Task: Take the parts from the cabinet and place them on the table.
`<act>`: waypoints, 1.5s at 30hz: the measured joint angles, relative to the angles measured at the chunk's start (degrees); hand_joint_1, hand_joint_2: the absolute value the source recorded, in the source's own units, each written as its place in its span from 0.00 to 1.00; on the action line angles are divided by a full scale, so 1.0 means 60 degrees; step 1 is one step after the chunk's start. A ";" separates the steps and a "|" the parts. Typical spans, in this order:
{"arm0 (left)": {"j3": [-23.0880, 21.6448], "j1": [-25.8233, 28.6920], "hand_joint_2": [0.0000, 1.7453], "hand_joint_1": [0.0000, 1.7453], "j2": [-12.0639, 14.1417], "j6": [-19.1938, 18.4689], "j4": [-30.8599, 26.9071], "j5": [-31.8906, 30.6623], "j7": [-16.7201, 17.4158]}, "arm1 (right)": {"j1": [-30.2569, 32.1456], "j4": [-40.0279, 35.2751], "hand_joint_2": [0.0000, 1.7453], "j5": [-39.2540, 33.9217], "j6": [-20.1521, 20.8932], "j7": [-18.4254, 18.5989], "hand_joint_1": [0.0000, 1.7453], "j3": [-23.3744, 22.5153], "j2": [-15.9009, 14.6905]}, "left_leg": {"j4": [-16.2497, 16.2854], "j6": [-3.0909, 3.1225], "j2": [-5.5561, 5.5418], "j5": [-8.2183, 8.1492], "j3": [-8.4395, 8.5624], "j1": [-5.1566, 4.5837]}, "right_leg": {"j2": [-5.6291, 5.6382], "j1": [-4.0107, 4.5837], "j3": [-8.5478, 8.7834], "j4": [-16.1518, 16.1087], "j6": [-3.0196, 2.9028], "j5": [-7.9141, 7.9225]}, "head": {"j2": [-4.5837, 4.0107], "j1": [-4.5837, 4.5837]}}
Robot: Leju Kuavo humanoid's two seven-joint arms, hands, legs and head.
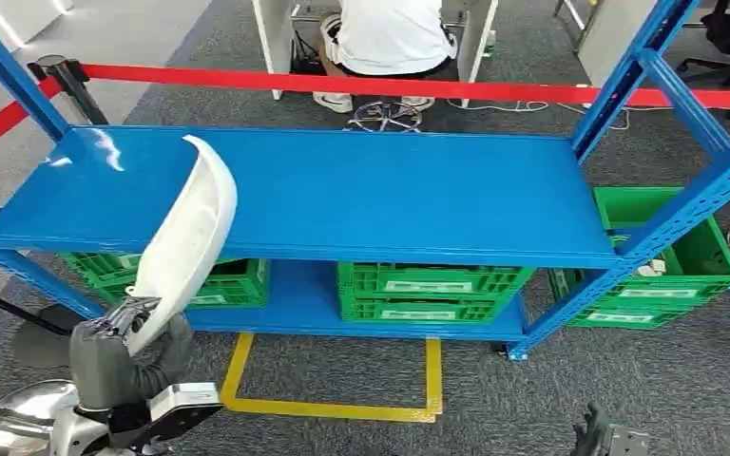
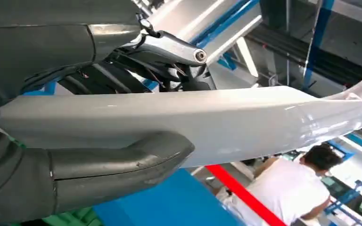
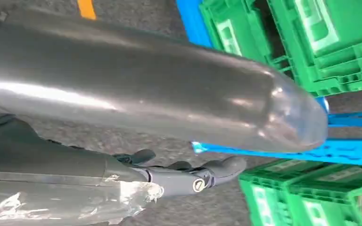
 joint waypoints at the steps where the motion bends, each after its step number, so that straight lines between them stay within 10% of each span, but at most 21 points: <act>1: 0.0000 -0.0008 1.00 1.00 0.0000 0.0000 0.0044 0.0059 -0.0033 | 0.0000 0.0000 0.00 -0.0007 -0.0004 0.0000 0.00 -0.0084 0.0000 | 0.0005 -0.0004 0.0023 0.0089 -0.0125 -0.0021 | -0.0002 0.0007 0.0213 -0.0072 -0.0022 0.0274 | 0.0000 -0.0004; 3: -0.0004 -0.0030 1.00 1.00 0.0000 0.0000 0.0106 0.0183 -0.0146 | 0.0003 -0.0004 0.00 -0.0040 0.0000 0.0000 0.00 -0.0208 0.0000 | 0.0013 -0.0033 0.0080 0.0265 -0.0348 -0.0042 | -0.0034 0.0055 0.1186 -0.1224 -0.0116 0.0932 | 0.0000 -0.0004; 5: -0.0007 -0.0054 1.00 1.00 0.0000 0.0004 0.0153 0.0277 -0.0270 | -0.0047 -0.0015 0.00 -0.0084 0.0007 -0.0004 0.00 -0.0277 0.0004 | 0.0056 -0.0129 0.0127 0.0405 -0.0450 -0.0117 | -0.0341 0.0147 0.2436 -0.2974 -0.0175 0.0597 | 0.0000 0.0011; 6: -0.0007 -0.0078 1.00 1.00 0.0007 0.0011 0.0167 0.0303 -0.0302 | -0.0067 -0.0036 0.00 -0.0120 0.0007 -0.0007 0.00 -0.0306 0.0007 | 0.0071 -0.0163 0.0202 0.0486 -0.0452 -0.0110 | -0.0295 0.0152 0.2502 -0.3160 -0.0226 0.0546 | 0.0000 -0.0026; 10: -0.0029 -0.0125 1.00 1.00 0.0011 0.0018 0.0230 0.0368 -0.0375 | 0.0035 -0.0055 0.00 -0.0178 0.0007 -0.0007 0.00 -0.0444 0.0073 | 0.0126 -0.0392 0.0215 0.0448 -0.0540 -0.0047 | -0.0130 0.0126 0.2100 -0.3139 -0.0515 0.0833 | 0.0000 -0.0021; 13: -0.0033 -0.0157 1.00 1.00 0.0022 0.0018 0.0259 0.0460 -0.0463 | 0.0050 -0.0062 0.00 -0.0237 0.0124 -0.0007 0.00 -0.0477 0.0080 | 0.1856 -0.0545 0.0032 -0.1258 -0.1065 0.0003 | 0.0026 0.0112 0.1763 -0.3123 -0.0627 0.1196 | 0.0000 -0.0076; 15: -0.0073 -0.0203 1.00 1.00 0.0062 0.0015 0.0310 0.0532 -0.0466 | 0.0184 -0.0124 0.00 -0.0434 0.0332 -0.0007 0.00 -0.0473 0.0011 | 0.3021 -0.0568 0.0027 -0.1619 -0.1240 0.0034 | 0.0128 0.0113 0.1455 -0.3109 -0.0604 0.1422 | 0.0000 -0.0076; 17: -0.0102 -0.0234 1.00 1.00 0.0102 -0.0011 0.0343 0.0590 -0.0466 | 0.0287 -0.0146 0.00 -0.0626 0.0393 -0.0007 0.00 -0.0470 -0.0055 | 0.2608 -0.0545 0.0009 -0.1066 -0.0717 0.0055 | 0.0226 0.0109 0.1206 -0.3104 -0.0545 0.1612 | 0.0000 -0.0077; 20: -0.0179 -0.0324 1.00 1.00 0.0128 -0.0084 0.0361 0.0638 -0.0466 | 0.0343 -0.0219 0.00 -0.0750 0.0386 -0.0007 0.00 -0.0451 -0.0087 | 0.0249 -0.0440 -0.0505 -0.0701 0.1023 0.0079 | 0.0446 0.0112 0.0928 -0.3089 -0.0427 0.1897 | 0.0000 -0.0080; 24: -0.0269 -0.0409 1.00 1.00 0.0171 -0.0128 0.0426 0.0681 -0.0473 | 0.0452 -0.0266 0.00 -0.0859 0.0339 -0.0007 0.00 -0.0404 -0.0094 | -0.0238 -0.0214 -0.0392 -0.0713 0.1069 0.0024 | 0.0698 0.0095 0.0735 -0.3180 -0.0183 0.2327 | 0.0000 -0.0065; 26: -0.0310 -0.0459 1.00 1.00 0.0182 -0.0153 0.0467 0.0703 -0.0473 | 0.0537 -0.0270 0.00 -0.0896 0.0331 -0.0007 0.00 -0.0400 -0.0128 | -0.0277 -0.0042 -0.0217 -0.0514 0.0835 0.0080 | 0.0334 0.0070 0.0481 -0.2846 -0.0129 0.1762 | 0.0000 -0.0015; 28: -0.0317 -0.0459 1.00 1.00 0.0200 -0.0149 0.0474 0.0718 -0.0481 | 0.0517 -0.0270 0.00 -0.0911 0.0331 -0.0007 0.00 -0.0382 -0.0131 | -0.0276 0.0027 -0.0037 -0.0332 0.0635 0.0070 | 0.0134 0.0063 0.0130 -0.1509 -0.0056 0.0565 | 0.0000 0.0018; 30: -0.0321 -0.0470 1.00 1.00 0.0226 -0.0153 0.0506 0.0758 -0.0492 | 0.0493 -0.0270 0.00 -0.0947 0.0328 -0.0007 0.00 -0.0368 -0.0131 | -0.0256 0.0032 0.0153 -0.0128 0.0371 0.0045 | 0.0102 0.0062 -0.0081 -0.0197 -0.0002 0.0101 | 0.0000 0.0018; 32: -0.0321 -0.0482 1.00 1.00 0.0248 -0.0175 0.0543 0.0776 -0.0517 | 0.0513 -0.0270 0.00 -0.0984 0.0299 -0.0007 0.00 -0.0368 -0.0138 | -0.0240 0.0004 0.0320 0.0069 0.0111 0.0033 | 0.0098 0.0065 0.0341 -0.0253 0.0008 0.0743 | 0.0000 0.0011; 34: -0.0328 -0.0520 1.00 1.00 0.0248 -0.0215 0.0580 0.0784 -0.0532 | 0.0533 -0.0273 0.00 -0.1031 0.0262 -0.0007 0.00 -0.0368 -0.0142 | -0.0210 -0.0066 0.0446 0.0226 -0.0102 0.0035 | -0.0075 0.0064 0.1508 -0.1751 -0.0009 0.1310 | 0.0000 0.0015; 36: -0.0328 -0.0551 1.00 1.00 0.0255 -0.0262 0.0590 0.0813 -0.0561 | 0.0477 -0.0306 0.00 -0.1060 0.0266 -0.0007 0.00 -0.0349 -0.0142 | -0.0178 -0.0172 0.0575 0.0356 -0.0173 -0.0006 | -0.0457 0.0189 0.2606 -0.3447 -0.0032 0.0817 | 0.0000 0.0015; 40: -0.0379 -0.0612 1.00 1.00 0.0270 -0.0284 0.0652 0.0860 -0.0605 | 0.0566 -0.0321 0.00 -0.1082 0.0229 -0.0007 0.00 -0.0346 -0.0142 | -0.0235 -0.0344 0.0770 0.0615 -0.0272 0.0023 | -0.0210 0.0194 0.2269 -0.3678 -0.0336 0.1055 | 0.0000 -0.0001; 42: -0.0386 -0.0635 1.00 1.00 0.0277 -0.0291 0.0674 0.0867 -0.0608 | 0.0539 -0.0328 0.00 -0.1097 0.0204 -0.0007 0.00 -0.0357 -0.0160 | 0.0400 -0.0467 0.0188 -0.0276 -0.0546 0.0087 | -0.0120 0.0146 0.2169 -0.3622 -0.0543 0.1266 | 0.0000 0.0011; 45: -0.0393 -0.0636 1.00 1.00 0.0306 -0.0298 0.0732 0.0882 -0.0612 | 0.0537 -0.0328 0.00 -0.1140 0.0204 -0.0007 0.00 -0.0357 -0.0164 | 0.2768 -0.0557 0.0008 -0.1525 -0.1209 0.0106 | 0.0096 0.0140 0.1757 -0.3540 -0.0563 0.1526 | 0.0000 -0.0044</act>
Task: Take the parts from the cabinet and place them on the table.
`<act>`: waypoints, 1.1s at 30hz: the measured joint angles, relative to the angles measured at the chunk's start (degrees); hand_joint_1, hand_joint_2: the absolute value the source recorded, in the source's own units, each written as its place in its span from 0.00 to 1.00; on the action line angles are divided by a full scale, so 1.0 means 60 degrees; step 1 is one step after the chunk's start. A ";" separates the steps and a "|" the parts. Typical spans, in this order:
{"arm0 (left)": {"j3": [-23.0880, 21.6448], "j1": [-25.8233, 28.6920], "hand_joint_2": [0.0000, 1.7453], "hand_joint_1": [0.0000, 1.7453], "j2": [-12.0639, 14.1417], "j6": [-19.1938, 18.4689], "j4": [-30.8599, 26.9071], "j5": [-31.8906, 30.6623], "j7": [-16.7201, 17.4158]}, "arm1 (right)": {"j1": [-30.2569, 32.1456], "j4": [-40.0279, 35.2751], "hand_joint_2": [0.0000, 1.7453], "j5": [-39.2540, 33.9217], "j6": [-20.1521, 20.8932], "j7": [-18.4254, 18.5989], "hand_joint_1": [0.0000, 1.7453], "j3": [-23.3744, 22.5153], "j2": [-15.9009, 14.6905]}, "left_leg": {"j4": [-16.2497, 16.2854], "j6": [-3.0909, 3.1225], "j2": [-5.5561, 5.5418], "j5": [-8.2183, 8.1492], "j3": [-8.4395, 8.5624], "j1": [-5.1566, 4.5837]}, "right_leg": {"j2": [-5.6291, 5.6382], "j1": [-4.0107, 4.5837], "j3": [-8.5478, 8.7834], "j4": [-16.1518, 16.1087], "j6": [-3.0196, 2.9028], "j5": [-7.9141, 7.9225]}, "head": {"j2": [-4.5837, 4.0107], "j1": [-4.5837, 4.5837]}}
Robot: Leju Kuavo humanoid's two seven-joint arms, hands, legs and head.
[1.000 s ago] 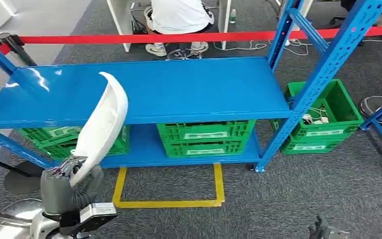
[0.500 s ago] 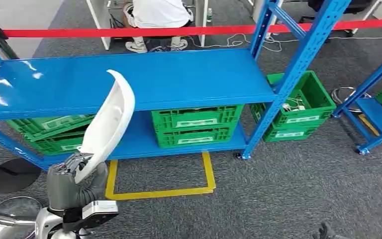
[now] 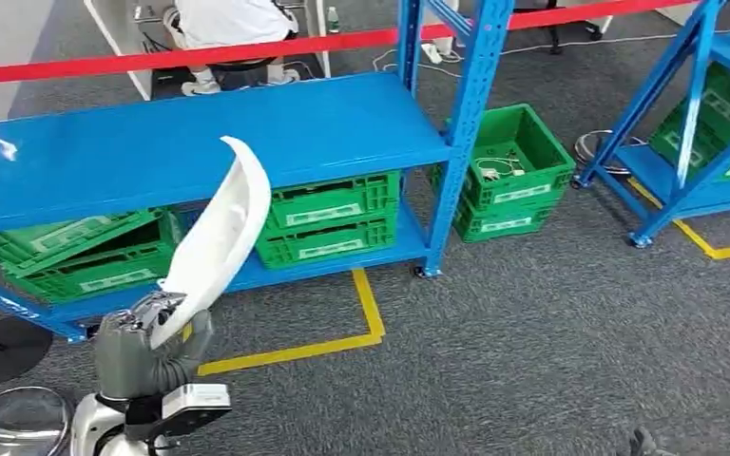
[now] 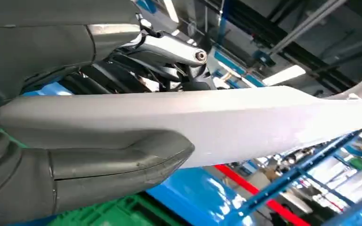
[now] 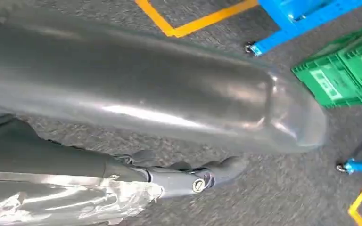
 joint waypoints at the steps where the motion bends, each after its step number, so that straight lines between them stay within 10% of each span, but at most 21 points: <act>1: -0.0004 -0.0002 1.00 1.00 0.0011 -0.0004 0.0022 0.0004 0.0000 | 0.0005 0.0000 0.00 -0.0011 -0.0018 0.0000 0.00 0.0000 0.0000 | 0.0177 -0.0005 -0.0004 0.0034 0.0044 0.0001 | 0.0066 -0.0010 -0.0135 0.0044 0.0025 0.0065 | 0.0000 0.0015; 4: -0.0011 -0.0023 1.00 1.00 0.0029 -0.0004 0.0091 0.0015 -0.0015 | 0.0006 0.0000 0.00 -0.0037 -0.0051 0.0000 0.00 0.0000 0.0000 | -0.1446 -0.0005 -0.0097 0.0938 0.1294 0.0042 | 0.0302 -0.0100 -0.0541 0.0266 0.0152 0.0232 | 0.0000 0.0007; 6: -0.0040 -0.0066 1.00 1.00 0.0033 -0.0008 0.0113 0.0022 -0.0018 | -0.0011 -0.0004 0.00 -0.0058 -0.0055 0.0000 0.00 0.0000 0.0000 | -0.2864 0.0014 -0.0554 0.0820 0.2208 0.0093 | 0.0460 -0.0086 -0.0795 0.0453 0.0293 0.0334 | 0.0000 0.0003; 10: -0.0091 -0.0092 1.00 1.00 0.0047 -0.0008 0.0171 0.0062 -0.0022 | 0.0106 -0.0004 0.00 -0.0073 -0.0062 0.0000 0.00 0.0000 0.0000 | -0.2823 0.0334 -0.0334 0.0920 0.1896 0.0059 | 0.0699 -0.0126 -0.1019 0.0412 0.0534 0.0719 | 0.0000 0.0018; 14: -0.0095 -0.0117 1.00 1.00 0.0051 -0.0037 0.0208 0.0084 -0.0022 | 0.0091 0.0004 0.00 -0.0084 -0.0084 0.0000 0.00 -0.0004 0.0000 | -0.2817 0.0597 0.0008 0.1318 0.1488 0.0004 | 0.0026 -0.0117 -0.1646 0.2475 0.0627 -0.1333 | 0.0000 0.0080; 16: -0.0098 -0.0120 1.00 1.00 0.0051 -0.0055 0.0244 0.0084 -0.0022 | 0.0066 0.0004 0.00 -0.0088 -0.0076 0.0000 0.00 0.0007 -0.0004 | -0.2802 0.0599 0.0207 0.1563 0.1161 -0.0031 | 0.0010 -0.0117 -0.1760 0.3648 0.0661 -0.1560 | 0.0000 0.0077; 19: -0.0098 -0.0123 1.00 1.00 0.0051 -0.0055 0.0284 0.0084 -0.0022 | 0.0066 0.0004 0.00 -0.0091 -0.0076 0.0000 0.00 0.0007 -0.0004 | -0.2776 0.0527 0.0424 0.1897 0.0721 -0.0042 | -0.0067 -0.0118 -0.0634 0.2672 0.0659 -0.0519 | 0.0000 0.0073; 22: -0.0095 -0.0152 1.00 1.00 0.0058 -0.0055 0.0288 0.0091 -0.0022 | -0.0073 -0.0011 0.00 -0.0091 -0.0076 -0.0004 0.00 0.0055 -0.0004 | -0.2728 0.0358 0.0604 0.2195 0.0566 -0.0084 | -0.0505 -0.0024 0.1300 -0.0043 0.0507 -0.1176 | 0.0000 0.0063; 25: -0.0120 -0.0166 1.00 1.00 0.0058 -0.0066 0.0306 0.0084 -0.0033 | -0.0013 0.0007 0.00 -0.0091 -0.0080 0.0000 0.00 0.0069 -0.0004 | -0.2873 0.0182 0.0796 0.2563 0.0547 0.0011 | -0.0312 0.0062 0.0855 0.0156 0.0267 -0.0907 | 0.0000 0.0135; 26: -0.0117 -0.0163 1.00 1.00 0.0062 -0.0066 0.0317 0.0087 -0.0033 | 0.0026 0.0007 0.00 -0.0095 -0.0084 0.0000 0.00 0.0069 0.0000 | -0.2842 0.0091 0.0625 0.2415 0.0500 0.0051 | -0.0286 0.0015 0.0733 0.0146 0.0140 -0.0759 | 0.0000 0.0098; 28: -0.0113 -0.0143 1.00 1.00 0.0076 -0.0066 0.0324 0.0091 -0.0029 | 0.0022 0.0007 0.00 -0.0095 -0.0091 0.0000 0.00 0.0055 -0.0022 | -0.1972 0.0017 0.0124 0.1031 0.0305 0.0052 | -0.0164 0.0018 0.0400 0.0158 0.0008 -0.0479 | 0.0000 0.0055; 30: -0.0113 -0.0146 1.00 1.00 0.0087 -0.0066 0.0332 0.0095 -0.0029 | 0.0000 0.0007 0.00 -0.0091 -0.0076 0.0000 0.00 0.0058 -0.0022 | -0.0512 0.0032 0.0007 0.0011 0.0039 0.0026 | 0.0001 0.0051 0.0093 0.0176 -0.0040 -0.0164 | 0.0000 0.0055; 31: -0.0113 -0.0145 1.00 1.00 0.0095 -0.0066 0.0339 0.0095 -0.0033 | 0.0013 0.0007 0.00 -0.0088 -0.0058 0.0000 0.00 0.0062 -0.0022 | 0.0060 0.0070 -0.0016 -0.0089 0.0010 0.0002 | 0.0086 0.0070 -0.0125 0.0190 -0.0041 -0.0001 | 0.0000 0.0051; 33: -0.0109 -0.0147 1.00 1.00 0.0106 -0.0066 0.0343 0.0095 -0.0029 | 0.0050 0.0007 0.00 -0.0059 -0.0047 0.0000 0.00 0.0066 -0.0022 | 0.0124 0.0170 -0.0038 0.0599 0.0409 -0.0063 | 0.0236 0.0088 -0.0566 0.0262 -0.0030 0.0296 | 0.0000 0.0058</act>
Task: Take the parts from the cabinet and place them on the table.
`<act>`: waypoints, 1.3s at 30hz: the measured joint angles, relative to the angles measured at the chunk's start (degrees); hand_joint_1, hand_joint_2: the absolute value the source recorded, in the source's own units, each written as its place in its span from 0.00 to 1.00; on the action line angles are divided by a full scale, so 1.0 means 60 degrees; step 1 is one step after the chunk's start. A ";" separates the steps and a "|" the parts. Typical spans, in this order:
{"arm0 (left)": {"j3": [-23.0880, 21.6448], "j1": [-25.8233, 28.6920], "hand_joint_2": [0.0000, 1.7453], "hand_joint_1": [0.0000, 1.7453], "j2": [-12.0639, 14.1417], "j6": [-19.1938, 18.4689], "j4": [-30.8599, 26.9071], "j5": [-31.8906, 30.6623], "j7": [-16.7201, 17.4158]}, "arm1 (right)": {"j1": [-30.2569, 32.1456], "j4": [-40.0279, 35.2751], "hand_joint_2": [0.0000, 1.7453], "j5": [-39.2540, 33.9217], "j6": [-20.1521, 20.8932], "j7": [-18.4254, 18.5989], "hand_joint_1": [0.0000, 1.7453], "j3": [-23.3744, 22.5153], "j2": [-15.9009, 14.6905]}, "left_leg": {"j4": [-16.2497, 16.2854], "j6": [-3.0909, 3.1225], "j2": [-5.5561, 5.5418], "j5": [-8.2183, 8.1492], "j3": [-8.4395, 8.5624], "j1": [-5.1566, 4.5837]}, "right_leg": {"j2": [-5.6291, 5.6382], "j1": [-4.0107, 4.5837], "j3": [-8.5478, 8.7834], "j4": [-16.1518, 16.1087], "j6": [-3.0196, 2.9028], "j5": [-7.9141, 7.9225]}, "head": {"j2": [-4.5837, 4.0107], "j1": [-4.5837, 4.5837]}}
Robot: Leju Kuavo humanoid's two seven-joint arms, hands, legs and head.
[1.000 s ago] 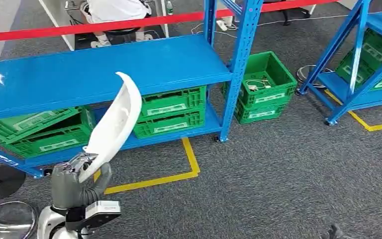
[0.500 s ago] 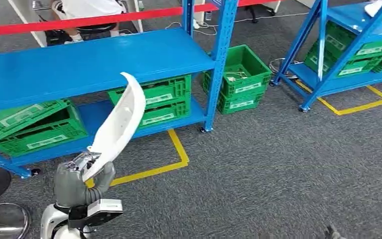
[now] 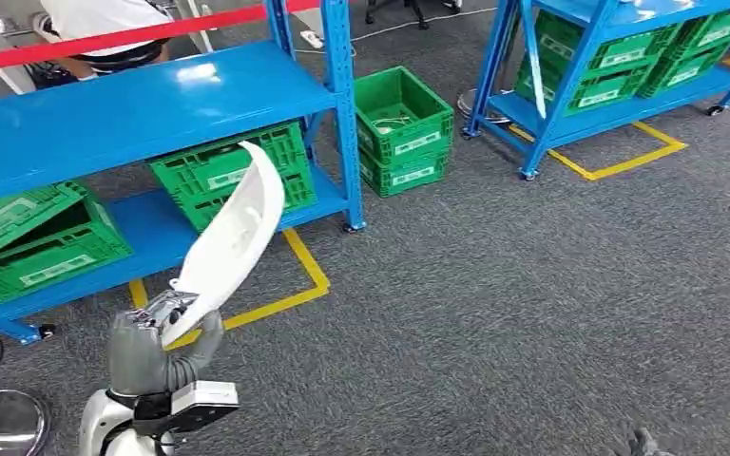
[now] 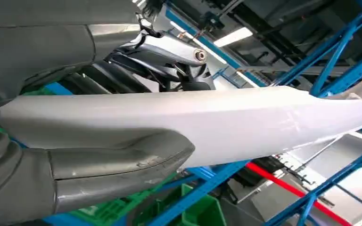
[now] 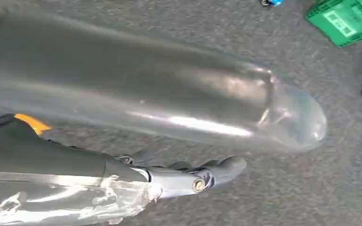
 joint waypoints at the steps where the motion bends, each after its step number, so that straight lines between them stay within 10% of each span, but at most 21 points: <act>1: 0.0000 -0.0002 1.00 1.00 0.0004 0.0000 0.0000 0.0000 0.0000 | 0.0005 0.0000 0.00 0.0029 0.0000 0.0000 0.00 0.0000 0.0004 | -0.0506 0.0069 -0.0040 0.0378 0.0459 -0.0034 | 0.0074 0.0007 -0.0191 0.0055 0.0006 0.0117 | 0.0000 0.0000; 4: 0.0004 -0.0026 1.00 1.00 0.0000 -0.0007 -0.0004 0.0004 -0.0004 | -0.0021 -0.0007 0.00 0.0103 0.0015 -0.0004 0.00 0.0026 0.0022 | -0.3138 0.0315 -0.0571 -0.0020 0.2294 -0.0081 | 0.0309 0.0058 -0.0552 0.0170 0.0091 0.0441 | 0.0000 0.0007; 8: 0.0004 -0.0056 1.00 1.00 0.0004 -0.0117 0.0018 0.0091 0.0015 | 0.0069 -0.0015 0.00 0.0190 0.0018 -0.0004 0.00 0.0018 0.0015 | -0.3255 0.0426 -0.0293 0.0170 0.2048 -0.0080 | 0.0462 -0.0015 -0.0771 0.0054 0.0293 0.0844 | 0.0000 0.0004; 10: 0.0007 -0.0071 1.00 1.00 -0.0007 -0.0197 0.0036 0.0193 0.0044 | 0.0072 -0.0018 0.00 0.0230 0.0025 -0.0004 0.00 0.0018 0.0015 | -0.3250 0.0547 -0.0132 0.0386 0.1812 -0.0078 | -0.0082 -0.0044 -0.1084 0.0764 0.0377 -0.0273 | 0.0000 0.0080; 12: 0.0033 -0.0071 1.00 1.00 -0.0004 -0.0343 0.0073 0.0325 0.0047 | 0.0052 -0.0018 0.00 0.0266 0.0088 -0.0004 0.00 0.0022 0.0018 | -0.3248 0.0537 0.0055 0.0598 0.1555 -0.0080 | -0.0218 -0.0108 -0.1372 0.2210 0.0500 -0.1292 | 0.0000 0.0080; 14: 0.0047 -0.0072 1.00 1.00 -0.0004 -0.0521 0.0142 0.0470 0.0047 | 0.0034 -0.0018 0.00 0.0303 0.0102 -0.0003 0.00 0.0029 0.0018 | -0.3233 0.0481 0.0267 0.0813 0.1243 -0.0076 | -0.0243 -0.0185 -0.1425 0.3286 0.0614 -0.1141 | 0.0000 0.0076; 17: 0.0073 -0.0074 1.00 1.00 0.0000 -0.0740 0.0219 0.0703 0.0047 | 0.0050 -0.0022 0.00 0.0347 0.0135 -0.0004 0.00 0.0022 0.0018 | -0.3120 0.0328 0.0519 0.1079 0.0805 -0.0028 | -0.0374 -0.0303 -0.0372 0.2413 0.0752 0.0025 | 0.0000 0.0077; 19: 0.0102 -0.0080 1.00 1.00 0.0000 -0.0856 0.0244 0.0805 0.0047 | -0.0008 -0.0033 0.00 0.0376 0.0160 -0.0004 0.00 0.0040 0.0051 | -0.2971 0.0183 0.0612 0.1161 0.0676 -0.0057 | -0.0721 -0.0235 0.1096 0.0479 0.0836 -0.0905 | 0.0000 0.0128; 20: 0.0113 -0.0099 1.00 1.00 0.0004 -0.0892 0.0251 0.0834 0.0047 | -0.0050 -0.0047 0.00 0.0383 0.0157 -0.0004 0.00 0.0040 0.0062 | -0.2893 0.0143 0.0694 0.1185 0.0623 -0.0092 | -0.0691 -0.0230 0.1141 0.0139 0.0581 -0.1154 | 0.0000 0.0045; 23: 0.0113 -0.0098 1.00 1.00 -0.0004 -0.0991 0.0310 0.0903 0.0047 | 0.0033 -0.0051 0.00 0.0426 0.0120 -0.0004 0.00 0.0029 0.0066 | -0.2890 0.0014 0.0839 0.1266 0.0610 0.0011 | -0.0534 -0.0158 0.0890 0.0203 0.0234 -0.1061 | 0.0000 0.0051; 25: 0.0124 -0.0073 1.00 1.00 0.0000 -0.1005 0.0331 0.0951 0.0044 | 0.0068 -0.0055 0.00 0.0452 0.0106 -0.0004 0.00 -0.0004 0.0066 | -0.2304 -0.0115 0.0269 0.0510 0.0383 0.0047 | -0.0461 -0.0157 0.0797 0.0197 0.0080 -0.0910 | 0.0000 0.0037; 27: 0.0168 -0.0071 1.00 1.00 0.0007 -0.1042 0.0361 0.1013 0.0040 | 0.0027 -0.0055 0.00 0.0467 0.0106 -0.0004 0.00 -0.0007 0.0087 | -0.0773 -0.0117 0.0083 -0.0434 -0.0183 0.0036 | -0.0302 -0.0111 0.0654 0.0211 -0.0004 -0.0740 | 0.0000 0.0011; 29: 0.0197 -0.0069 1.00 1.00 0.0007 -0.1111 0.0408 0.1035 0.0036 | 0.0056 -0.0055 0.00 0.0474 0.0080 -0.0004 0.00 -0.0022 0.0102 | 0.0185 -0.0049 0.0047 -0.0649 -0.0480 0.0020 | -0.0126 -0.0052 0.0492 0.0222 -0.0040 -0.0626 | 0.0000 0.0015; 32: 0.0215 -0.0079 1.00 1.00 0.0004 -0.1148 0.0434 0.1078 0.0036 | 0.0073 -0.0062 0.00 0.0492 0.0073 -0.0004 0.00 -0.0062 0.0128 | -0.1401 0.0160 -0.0074 0.0364 0.0502 -0.0046 | 0.0156 0.0016 0.0439 0.0225 -0.0034 -0.0546 | 0.0000 0.0018; 34: 0.0215 -0.0113 1.00 1.00 0.0004 -0.1158 0.0437 0.1089 0.0036 | 0.0046 -0.0117 0.00 0.0529 0.0095 -0.0004 0.00 -0.0117 0.0230 | -0.2720 0.0356 -0.0526 0.0644 0.1253 -0.0090 | 0.0315 0.0055 0.0376 0.0255 0.0001 -0.0511 | 0.0000 0.0029; 38: 0.0222 -0.0155 1.00 1.00 -0.0026 -0.1158 0.0452 0.1093 0.0036 | 0.0096 -0.0182 0.00 0.0543 0.0120 -0.0004 0.00 -0.0190 0.0302 | -0.2978 0.0320 -0.0336 0.0663 0.1212 -0.0053 | 0.0551 0.0025 0.0211 0.0246 0.0196 -0.0386 | 0.0000 0.0022; 39: 0.0230 -0.0172 1.00 1.00 -0.0047 -0.1162 0.0462 0.1093 0.0036 | 0.0108 -0.0218 0.00 0.0547 0.0120 -0.0004 0.00 -0.0233 0.0302 | -0.3036 0.0334 -0.0229 0.0715 0.1226 0.0014 | 0.0337 0.0028 0.0091 0.0391 0.0225 -0.0497 | 0.0000 0.0010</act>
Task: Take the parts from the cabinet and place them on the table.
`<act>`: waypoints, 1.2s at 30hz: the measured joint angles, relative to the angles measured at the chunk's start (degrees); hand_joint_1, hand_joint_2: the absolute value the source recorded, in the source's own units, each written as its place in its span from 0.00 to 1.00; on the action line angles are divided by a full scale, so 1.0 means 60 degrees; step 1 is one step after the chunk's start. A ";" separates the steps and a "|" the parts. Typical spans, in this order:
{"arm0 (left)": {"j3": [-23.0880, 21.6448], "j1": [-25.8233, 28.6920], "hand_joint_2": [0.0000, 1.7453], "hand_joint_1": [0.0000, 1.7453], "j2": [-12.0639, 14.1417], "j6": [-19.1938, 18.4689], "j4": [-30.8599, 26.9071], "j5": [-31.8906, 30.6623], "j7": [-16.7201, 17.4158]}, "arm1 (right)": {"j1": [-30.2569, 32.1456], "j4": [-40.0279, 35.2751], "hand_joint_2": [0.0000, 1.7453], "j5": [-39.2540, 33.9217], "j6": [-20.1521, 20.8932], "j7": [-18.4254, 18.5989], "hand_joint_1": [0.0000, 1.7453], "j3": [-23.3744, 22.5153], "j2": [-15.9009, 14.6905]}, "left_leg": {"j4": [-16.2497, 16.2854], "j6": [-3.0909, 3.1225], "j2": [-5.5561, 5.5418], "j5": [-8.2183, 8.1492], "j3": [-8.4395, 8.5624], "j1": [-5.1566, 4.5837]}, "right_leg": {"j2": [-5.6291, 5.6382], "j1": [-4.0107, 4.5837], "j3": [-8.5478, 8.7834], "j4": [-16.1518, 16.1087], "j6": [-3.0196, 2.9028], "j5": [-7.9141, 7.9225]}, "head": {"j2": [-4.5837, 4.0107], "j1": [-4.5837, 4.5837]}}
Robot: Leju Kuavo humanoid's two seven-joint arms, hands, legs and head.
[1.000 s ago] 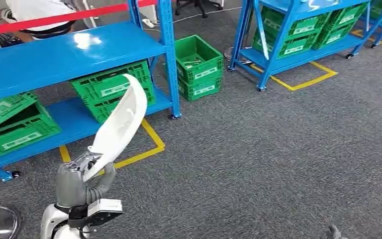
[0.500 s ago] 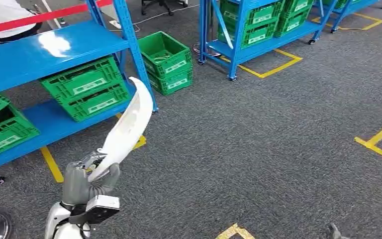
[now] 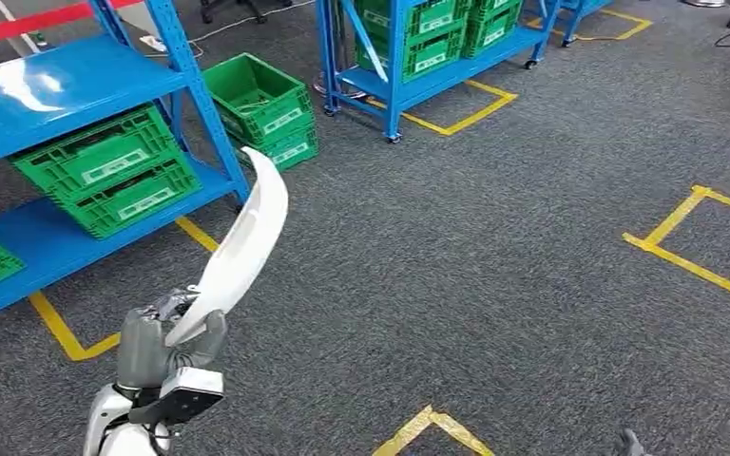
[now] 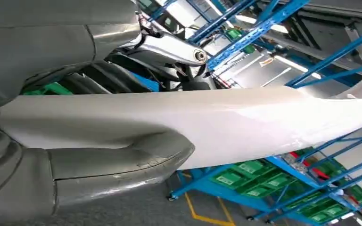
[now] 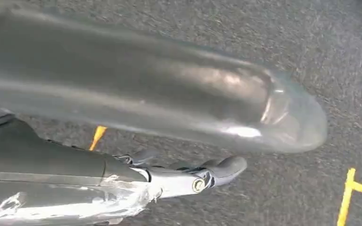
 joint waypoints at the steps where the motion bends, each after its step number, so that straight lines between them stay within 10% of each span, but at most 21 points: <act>1: 0.0004 -0.0009 1.00 1.00 -0.0015 -0.0011 0.0004 0.0000 0.0000 | -0.0012 -0.0022 0.00 0.0000 0.0000 0.0000 0.00 -0.0033 0.0004 | 0.0001 0.0035 0.0051 0.0008 -0.0010 0.0006 | -0.0319 0.0009 -0.0188 0.0382 0.0079 -0.0306 | 0.0000 0.0085; 5: 0.0011 -0.0087 1.00 1.00 -0.0011 -0.0226 0.0172 0.0011 0.0015 | -0.0008 -0.0044 0.00 -0.0281 -0.0128 0.0000 0.00 -0.0106 0.0033 | 0.0010 0.0055 0.0401 0.0035 -0.0060 0.0006 | -0.0568 -0.0108 -0.1343 0.2957 0.0286 -0.1362 | 0.0000 0.0117; 9: -0.0065 -0.0368 1.00 1.00 -0.0040 -0.0310 0.0408 0.0269 -0.0080 | 0.0083 -0.0106 0.00 -0.0673 -0.0331 0.0000 0.00 -0.0117 0.0033 | 0.0094 -0.0042 0.0653 0.0009 -0.0057 0.0037 | -0.0859 -0.0206 0.0104 0.0407 0.0394 -0.0065 | 0.0000 0.0117; 10: -0.0087 -0.0454 1.00 1.00 -0.0055 -0.0314 0.0455 0.0313 -0.0098 | 0.0068 -0.0106 0.00 -0.0728 -0.0342 0.0003 0.00 -0.0117 0.0068 | 0.0142 -0.0113 0.0703 -0.0014 -0.0083 -0.0010 | -0.1087 -0.0144 0.0286 0.0017 0.0410 -0.0240 | 0.0000 0.0135; 14: -0.0284 -0.0673 1.00 1.00 -0.0084 -0.0495 0.0656 0.0440 -0.0168 | 0.0135 -0.0124 0.00 -0.0976 -0.0339 0.0003 0.00 -0.0186 0.0098 | 0.0219 -0.0309 0.0868 0.0037 -0.0168 -0.0029 | -0.0741 -0.0127 0.0143 0.0080 0.0028 -0.0084 | 0.0000 0.0121; 16: -0.0335 -0.0712 1.00 1.00 -0.0091 -0.0613 0.0714 0.0609 -0.0255 | 0.0188 -0.0142 0.00 -0.1115 -0.0346 0.0004 0.00 -0.0200 0.0102 | 0.0531 -0.0426 0.0536 -0.0323 -0.0303 0.0005 | -0.0635 -0.0174 0.0109 0.0048 -0.0127 -0.0008 | 0.0000 0.0095; 20: -0.0448 -0.0748 1.00 1.00 -0.0088 -0.0692 0.0845 0.0838 -0.0576 | 0.0281 -0.0193 0.00 -0.1581 -0.0510 0.0062 0.00 -0.0200 0.0106 | 0.3300 -0.0428 0.0280 -0.1580 -0.1578 0.0008 | -0.0359 -0.0136 -0.0075 0.0050 -0.0254 0.0091 | 0.0000 0.0092; 22: -0.0503 -0.0769 1.00 1.00 -0.0091 -0.0710 0.0907 0.0878 -0.0626 | 0.0346 -0.0200 0.00 -0.1755 -0.0546 0.0164 0.00 -0.0200 0.0106 | 0.2877 -0.0355 0.0245 -0.1109 -0.1350 0.0004 | -0.0186 -0.0119 -0.0100 0.0051 -0.0241 0.0133 | 0.0000 0.0092; 25: -0.0612 -0.0874 1.00 1.00 -0.0095 -0.0714 0.0922 0.0885 -0.0685 | 0.0359 -0.0197 0.00 -0.1960 -0.0724 0.0364 0.00 -0.0204 0.0128 | 0.0653 -0.0180 -0.0195 -0.0094 -0.0171 -0.0001 | 0.0056 -0.0139 -0.0110 0.0051 -0.0154 0.0196 | 0.0000 0.0092; 30: -0.0761 -0.0982 1.00 1.00 -0.0146 -0.0674 0.0958 0.0969 -0.0652 | 0.0463 -0.0131 0.00 -0.2222 -0.1041 0.0575 0.00 -0.0200 0.0189 | 0.0155 -0.0045 -0.0100 -0.0076 -0.0094 0.0008 | 0.0312 -0.0166 -0.0368 0.0035 0.0143 0.0346 | 0.0000 0.0099; 33: -0.0794 -0.1003 1.00 1.00 -0.0182 -0.0660 0.0984 0.0998 -0.0659 | 0.0461 -0.0080 0.00 -0.2306 -0.1137 0.0590 0.00 -0.0200 0.0193 | 0.0135 0.0048 0.0159 -0.0040 -0.0098 0.0017 | -0.0451 -0.0157 -0.1067 0.1540 0.0253 -0.0593 | 0.0000 0.0197; 36: -0.0812 -0.1005 1.00 1.00 -0.0182 -0.0660 0.1060 0.1009 -0.0659 | 0.0482 -0.0040 0.00 -0.2408 -0.1220 0.0623 0.00 -0.0182 0.0193 | 0.0140 0.0048 0.0458 -0.0039 -0.0120 0.0010 | -0.0568 -0.0201 -0.1666 0.2997 0.0358 -0.1087 | 0.0000 0.0208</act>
